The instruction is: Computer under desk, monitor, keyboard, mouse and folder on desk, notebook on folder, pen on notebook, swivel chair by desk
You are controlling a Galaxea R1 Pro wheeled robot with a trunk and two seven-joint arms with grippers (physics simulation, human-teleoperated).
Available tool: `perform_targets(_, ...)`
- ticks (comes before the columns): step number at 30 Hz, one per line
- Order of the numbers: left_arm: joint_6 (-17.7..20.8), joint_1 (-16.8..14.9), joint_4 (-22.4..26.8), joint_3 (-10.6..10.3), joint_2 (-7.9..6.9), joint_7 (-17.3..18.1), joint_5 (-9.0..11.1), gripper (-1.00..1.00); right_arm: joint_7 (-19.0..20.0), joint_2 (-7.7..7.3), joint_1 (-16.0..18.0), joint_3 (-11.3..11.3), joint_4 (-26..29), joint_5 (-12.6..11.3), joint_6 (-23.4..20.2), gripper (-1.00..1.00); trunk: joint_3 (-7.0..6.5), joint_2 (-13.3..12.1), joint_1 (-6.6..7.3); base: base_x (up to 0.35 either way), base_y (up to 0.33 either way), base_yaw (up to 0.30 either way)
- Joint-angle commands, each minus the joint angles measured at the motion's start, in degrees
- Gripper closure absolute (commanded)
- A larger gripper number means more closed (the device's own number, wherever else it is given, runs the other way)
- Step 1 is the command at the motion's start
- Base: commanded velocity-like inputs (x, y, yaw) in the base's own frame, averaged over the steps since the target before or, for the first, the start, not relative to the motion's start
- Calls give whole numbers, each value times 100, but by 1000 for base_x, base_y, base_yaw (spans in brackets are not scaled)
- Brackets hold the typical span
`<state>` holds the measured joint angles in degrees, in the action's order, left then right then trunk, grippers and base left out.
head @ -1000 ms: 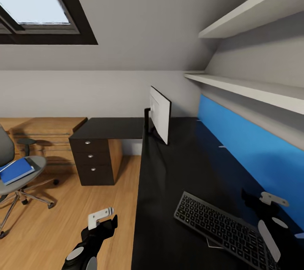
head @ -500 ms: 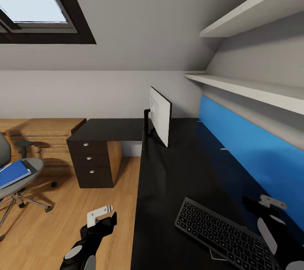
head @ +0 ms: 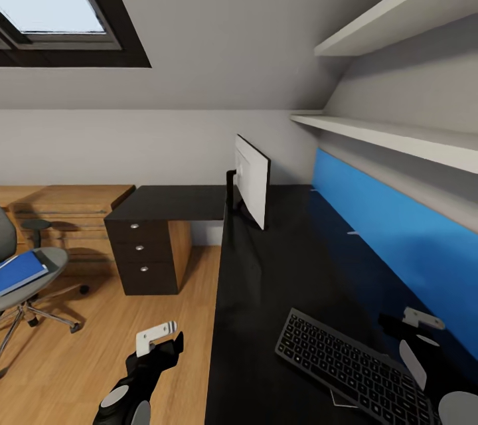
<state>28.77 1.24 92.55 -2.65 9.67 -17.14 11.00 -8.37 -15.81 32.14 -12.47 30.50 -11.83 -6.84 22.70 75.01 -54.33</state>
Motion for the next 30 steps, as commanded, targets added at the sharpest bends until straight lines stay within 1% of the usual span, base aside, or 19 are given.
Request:
perform_targets(1,15,-1,9,-8,-1,-53,60,-100,-23,-1,1,7,12,-53,-29,-100,24,45,-23,0,0,0)
perform_targets(12,15,-1,9,-8,-1,-53,60,-100,-24,-1,3,7,8,-56,-70,-100,221,486,-265,0,0,0)
perform_targets(16,15,-1,9,-8,-1,-53,60,-100,-24,4,3,7,8,-56,-72,-100,221,486,-265,0,0,0)
perform_targets(22,24,-1,9,-2,0,-53,55,-100,-19,7,3,7,14,-56,-190,-100,221,486,-265,0,0,0)
perform_targets(24,31,-1,9,4,-6,-53,52,-100,-19,8,3,7,16,-56,-374,-100,221,486,-265,0,0,0)
perform_targets(26,29,-1,9,5,-7,-53,52,-100,-18,8,3,7,17,-56,-419,-100,221,486,-265,0,0,0)
perform_targets(30,21,-1,9,8,-9,-53,51,-100,-16,8,3,7,22,-61,-679,-100,221,486,-265,0,0,0)
